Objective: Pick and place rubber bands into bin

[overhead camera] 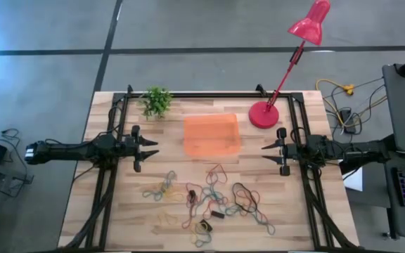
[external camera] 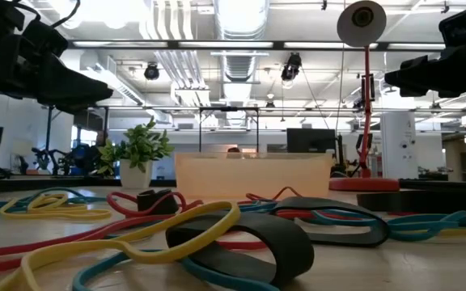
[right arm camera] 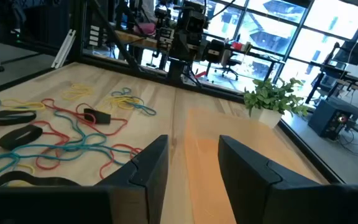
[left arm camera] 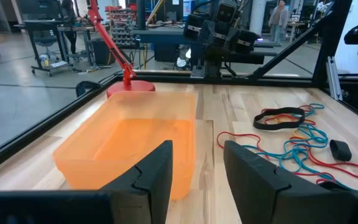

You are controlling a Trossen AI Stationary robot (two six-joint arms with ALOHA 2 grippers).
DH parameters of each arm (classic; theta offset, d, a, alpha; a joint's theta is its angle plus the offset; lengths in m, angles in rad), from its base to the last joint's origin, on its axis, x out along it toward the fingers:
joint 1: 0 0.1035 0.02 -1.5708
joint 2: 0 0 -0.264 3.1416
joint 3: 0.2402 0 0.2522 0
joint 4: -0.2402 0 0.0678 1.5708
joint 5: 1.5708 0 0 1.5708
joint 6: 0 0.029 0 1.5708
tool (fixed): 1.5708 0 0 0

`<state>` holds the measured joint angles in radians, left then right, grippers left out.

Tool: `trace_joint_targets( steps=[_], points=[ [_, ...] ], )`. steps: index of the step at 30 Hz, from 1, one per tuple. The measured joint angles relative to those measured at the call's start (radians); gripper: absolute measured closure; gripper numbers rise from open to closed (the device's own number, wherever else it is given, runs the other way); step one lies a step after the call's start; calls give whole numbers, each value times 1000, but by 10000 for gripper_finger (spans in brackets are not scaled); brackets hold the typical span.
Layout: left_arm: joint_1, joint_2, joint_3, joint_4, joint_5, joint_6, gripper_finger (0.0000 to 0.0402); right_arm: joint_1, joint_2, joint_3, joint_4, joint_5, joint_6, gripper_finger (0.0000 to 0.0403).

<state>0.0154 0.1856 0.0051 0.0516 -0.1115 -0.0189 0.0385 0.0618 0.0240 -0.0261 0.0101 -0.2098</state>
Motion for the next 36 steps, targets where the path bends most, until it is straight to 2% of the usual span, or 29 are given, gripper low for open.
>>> trace_joint_targets(
  steps=[15,20,29,32,36],
  points=[
    [0,0,0,0,0,0,272,0,0,0,2,0,-2,275],
    [0,0,0,0,0,0,272,0,0,0,64,-8,-42,275],
    [0,0,0,0,0,0,272,1,0,0,175,-10,396,275],
    [0,0,0,0,0,5,272,1,0,0,214,-10,447,275],
    [0,0,0,0,0,170,272,1,0,0,237,-10,493,275]
  ],
)
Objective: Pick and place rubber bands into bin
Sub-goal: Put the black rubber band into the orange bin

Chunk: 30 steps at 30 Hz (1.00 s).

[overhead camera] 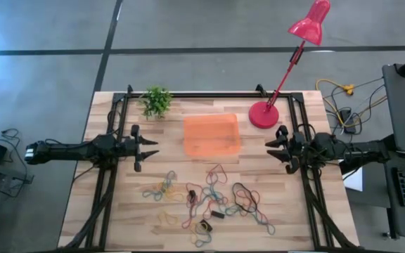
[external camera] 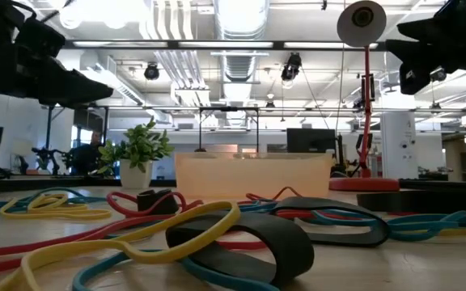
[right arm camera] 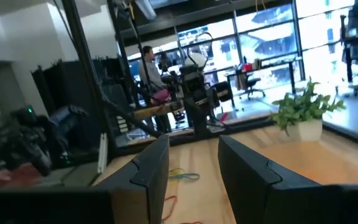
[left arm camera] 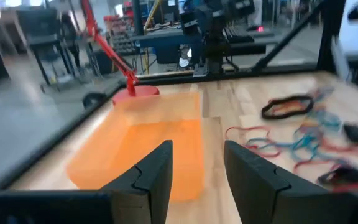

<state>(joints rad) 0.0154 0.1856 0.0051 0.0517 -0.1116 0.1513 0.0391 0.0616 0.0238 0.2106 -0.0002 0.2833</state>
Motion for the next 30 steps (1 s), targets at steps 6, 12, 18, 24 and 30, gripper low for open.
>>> trace_joint_targets(
  steps=[6,12,18,24,30],
  points=[
    [0,0,0,0,0,40,272,-1,0,0,11,3,-149,275],
    [0,0,0,0,0,39,272,0,31,0,10,-39,-19,275],
    [0,0,0,16,0,39,272,56,224,0,97,-71,53,275],
    [0,0,0,167,1,-81,272,125,548,1,570,-51,-159,275],
    [-1,0,0,398,55,-231,272,138,772,111,700,-51,-319,275]
  ],
)
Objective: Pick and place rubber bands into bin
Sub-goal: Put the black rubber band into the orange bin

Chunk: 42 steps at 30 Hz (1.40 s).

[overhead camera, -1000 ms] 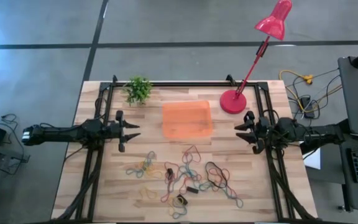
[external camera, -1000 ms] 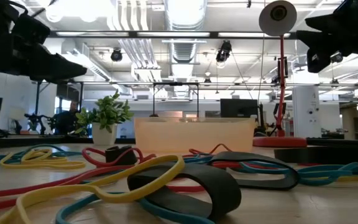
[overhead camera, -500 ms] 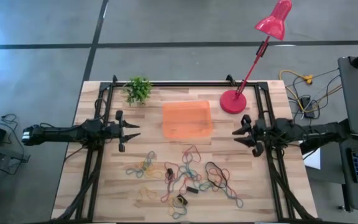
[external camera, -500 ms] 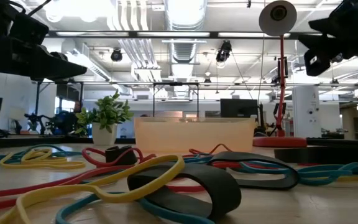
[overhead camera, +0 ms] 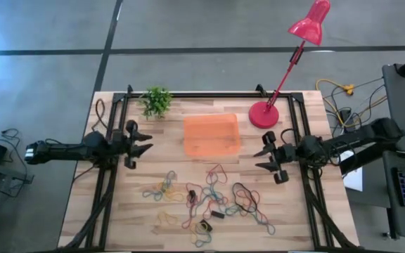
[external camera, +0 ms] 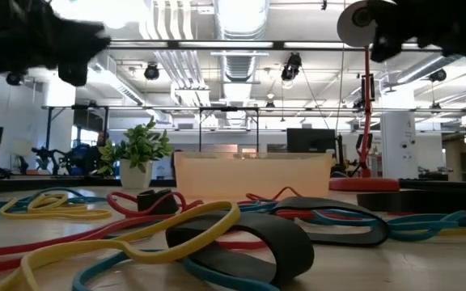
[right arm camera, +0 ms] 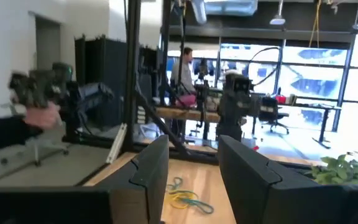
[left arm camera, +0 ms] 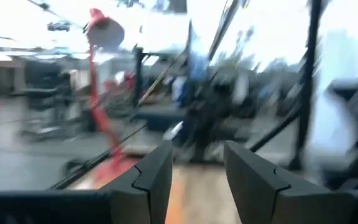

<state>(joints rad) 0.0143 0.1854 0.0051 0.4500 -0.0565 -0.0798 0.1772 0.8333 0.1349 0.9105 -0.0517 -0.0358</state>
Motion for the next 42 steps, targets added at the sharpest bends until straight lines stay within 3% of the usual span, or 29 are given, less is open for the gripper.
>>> trace_joint_targets(
  steps=[3,7,12,18,25,32,42],
  points=[
    [0,6,0,151,25,4,272,0,69,99,-81,0,-41,275],
    [0,9,14,277,37,65,272,0,117,272,-322,0,-90,275],
    [-1,47,175,112,102,117,272,0,152,506,-700,0,-99,275],
    [0,194,376,-237,116,167,272,0,184,670,-1019,31,-49,275],
    [-3,407,422,-274,135,165,272,0,183,675,-1273,107,130,275],
    [-46,588,406,-296,145,140,272,14,197,584,-1292,105,276,275],
    [-130,705,405,-225,82,139,272,89,315,444,-1197,107,362,275]
  ],
)
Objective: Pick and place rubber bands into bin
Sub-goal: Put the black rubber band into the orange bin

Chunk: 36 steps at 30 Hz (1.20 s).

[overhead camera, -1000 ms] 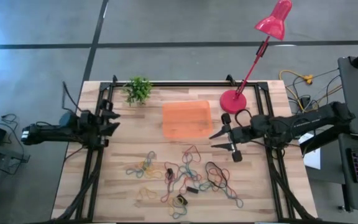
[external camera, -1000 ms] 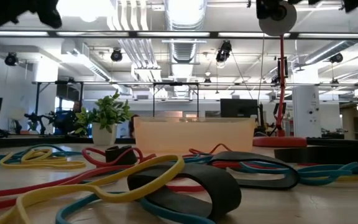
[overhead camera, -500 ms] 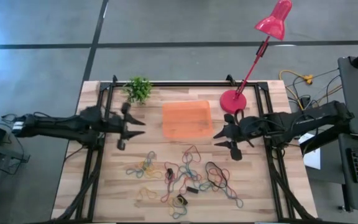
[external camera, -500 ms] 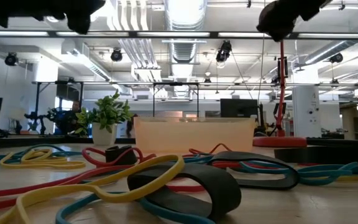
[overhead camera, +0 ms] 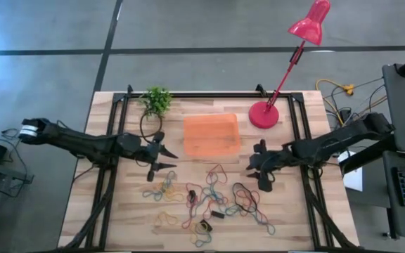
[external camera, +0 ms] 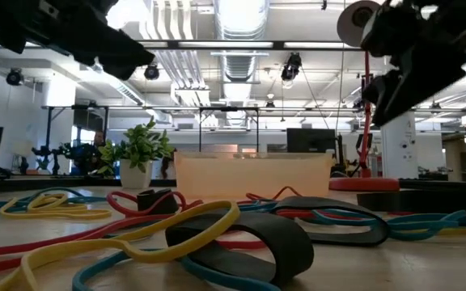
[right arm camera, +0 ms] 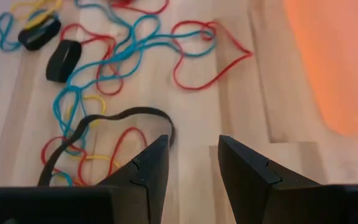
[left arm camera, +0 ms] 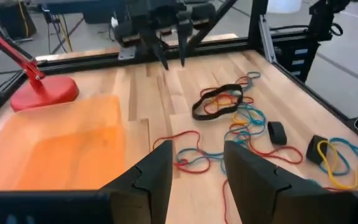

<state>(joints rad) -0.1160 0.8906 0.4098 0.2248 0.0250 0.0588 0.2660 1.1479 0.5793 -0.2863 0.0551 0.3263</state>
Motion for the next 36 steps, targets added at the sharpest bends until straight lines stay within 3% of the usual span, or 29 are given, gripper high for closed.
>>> trace_joint_targets(
  steps=[6,17,36],
  points=[
    [-19,35,-3,1,-2,0,272,29,140,-8,127,0,-3,276],
    [-34,48,-4,2,-4,-26,272,64,373,100,152,4,12,296],
    [-35,51,-7,0,-4,-25,272,63,458,119,115,53,68,329]
  ],
)
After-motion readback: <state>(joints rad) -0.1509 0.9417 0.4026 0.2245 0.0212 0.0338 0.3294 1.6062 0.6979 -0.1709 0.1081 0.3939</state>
